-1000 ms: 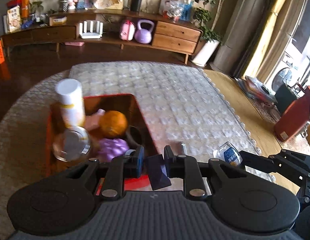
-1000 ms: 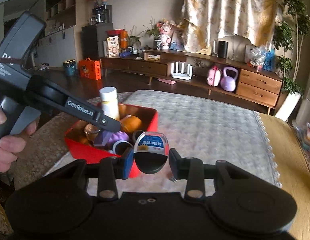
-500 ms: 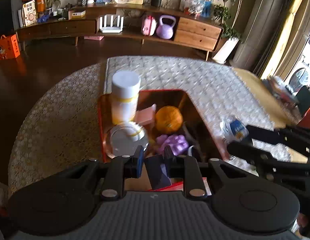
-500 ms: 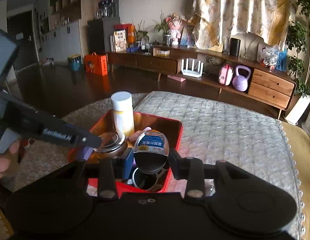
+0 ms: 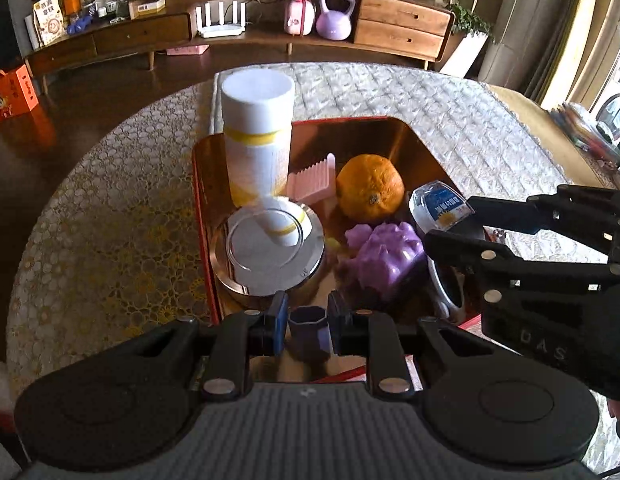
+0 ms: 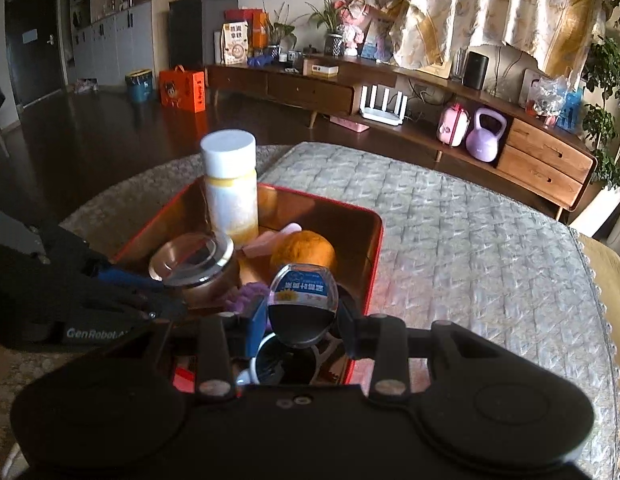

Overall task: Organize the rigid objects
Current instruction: 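Lower the purple lighter into the red box with the left tool while the right lowers the jar, then open both tools to release the items and withdraw them from the box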

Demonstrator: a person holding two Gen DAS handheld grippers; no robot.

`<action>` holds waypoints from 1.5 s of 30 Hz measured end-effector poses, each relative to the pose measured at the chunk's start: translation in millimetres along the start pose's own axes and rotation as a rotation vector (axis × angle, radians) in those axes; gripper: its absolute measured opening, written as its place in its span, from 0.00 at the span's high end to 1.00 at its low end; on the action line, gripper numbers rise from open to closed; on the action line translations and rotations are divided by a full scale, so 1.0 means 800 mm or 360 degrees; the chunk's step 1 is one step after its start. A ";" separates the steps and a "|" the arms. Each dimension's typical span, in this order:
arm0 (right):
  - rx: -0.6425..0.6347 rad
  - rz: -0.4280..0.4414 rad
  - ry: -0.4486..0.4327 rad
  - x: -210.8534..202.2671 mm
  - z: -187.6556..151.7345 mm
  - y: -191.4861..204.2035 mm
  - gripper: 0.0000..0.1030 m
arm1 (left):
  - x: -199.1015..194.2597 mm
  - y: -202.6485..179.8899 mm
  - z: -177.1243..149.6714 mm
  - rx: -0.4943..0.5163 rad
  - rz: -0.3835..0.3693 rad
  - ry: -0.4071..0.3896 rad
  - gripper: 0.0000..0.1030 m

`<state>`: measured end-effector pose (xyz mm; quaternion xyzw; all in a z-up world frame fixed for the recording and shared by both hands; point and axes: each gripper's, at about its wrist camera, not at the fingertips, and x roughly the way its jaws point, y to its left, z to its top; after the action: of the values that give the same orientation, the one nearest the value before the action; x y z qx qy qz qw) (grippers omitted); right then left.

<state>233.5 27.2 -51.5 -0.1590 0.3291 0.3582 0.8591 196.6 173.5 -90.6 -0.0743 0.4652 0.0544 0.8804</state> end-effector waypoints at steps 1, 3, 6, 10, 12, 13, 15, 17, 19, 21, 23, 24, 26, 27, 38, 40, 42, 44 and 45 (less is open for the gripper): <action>0.0003 0.0005 0.0004 0.002 0.001 0.000 0.64 | 0.002 -0.001 0.000 0.0000 0.0001 0.0004 0.80; 0.0011 0.0017 0.0010 0.004 -0.001 0.000 0.64 | 0.007 -0.002 -0.002 0.0001 -0.0003 0.0015 0.80; 0.0002 0.0023 0.0012 0.004 -0.003 0.001 0.63 | 0.011 -0.003 -0.004 0.0013 -0.0001 0.0022 0.80; 0.0027 0.0032 0.0000 -0.002 -0.003 0.001 0.62 | 0.012 -0.007 -0.004 0.0021 -0.0001 0.0026 0.80; 0.0032 0.0045 -0.0006 -0.006 -0.003 -0.001 0.61 | 0.013 -0.007 -0.003 0.0010 -0.0001 0.0031 0.80; 0.0034 0.0044 -0.0008 -0.009 -0.003 -0.001 0.61 | 0.012 -0.007 -0.003 0.0006 -0.0004 0.0028 0.80; 0.0046 0.0057 -0.0015 -0.014 -0.003 -0.003 0.60 | 0.010 -0.008 -0.003 0.0003 -0.0002 0.0021 0.80; 0.0058 0.0067 -0.0025 -0.022 -0.002 -0.004 0.59 | 0.006 -0.009 -0.004 0.0000 -0.0003 0.0013 0.80; 0.0066 0.0075 -0.0032 -0.028 -0.003 -0.005 0.59 | 0.003 -0.010 -0.004 -0.0007 -0.0008 0.0005 0.80; 0.0073 0.0079 -0.0050 -0.036 -0.004 -0.005 0.57 | -0.002 -0.011 -0.004 -0.0015 -0.0011 -0.0006 0.80; 0.0086 0.0084 -0.0060 -0.043 -0.003 -0.007 0.57 | -0.008 -0.013 -0.004 -0.0017 -0.0014 -0.0017 0.80; 0.0097 0.0086 -0.0065 -0.046 -0.002 -0.008 0.57 | -0.011 -0.014 -0.004 -0.0017 -0.0011 -0.0023 0.80; 0.0124 0.0106 -0.0078 -0.056 -0.003 -0.010 0.52 | -0.018 -0.017 -0.004 -0.0021 -0.0014 -0.0034 0.80; 0.0127 0.0109 -0.0089 -0.062 -0.003 -0.011 0.50 | -0.021 -0.018 -0.004 -0.0021 -0.0016 -0.0041 0.80; 0.0147 0.0132 -0.0185 -0.120 -0.012 -0.020 0.32 | -0.065 -0.048 -0.011 0.0042 -0.0034 -0.0153 0.49; 0.0163 0.0135 -0.0198 -0.130 -0.015 -0.025 0.30 | -0.072 -0.053 -0.012 0.0057 -0.0037 -0.0165 0.48; 0.0176 0.0121 -0.0214 -0.141 -0.020 -0.030 0.24 | -0.080 -0.058 -0.015 0.0065 -0.0043 -0.0179 0.48; 0.0186 0.0103 -0.0230 -0.151 -0.024 -0.034 0.18 | -0.086 -0.063 -0.017 0.0077 -0.0047 -0.0191 0.48; 0.0193 0.0101 -0.0237 -0.158 -0.028 -0.038 0.17 | -0.089 -0.066 -0.018 0.0082 -0.0048 -0.0199 0.45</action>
<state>178.7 -69.8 19.2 -0.0691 0.2902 0.3756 0.8775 153.8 117.4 -35.3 -0.0551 0.4095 0.0338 0.9100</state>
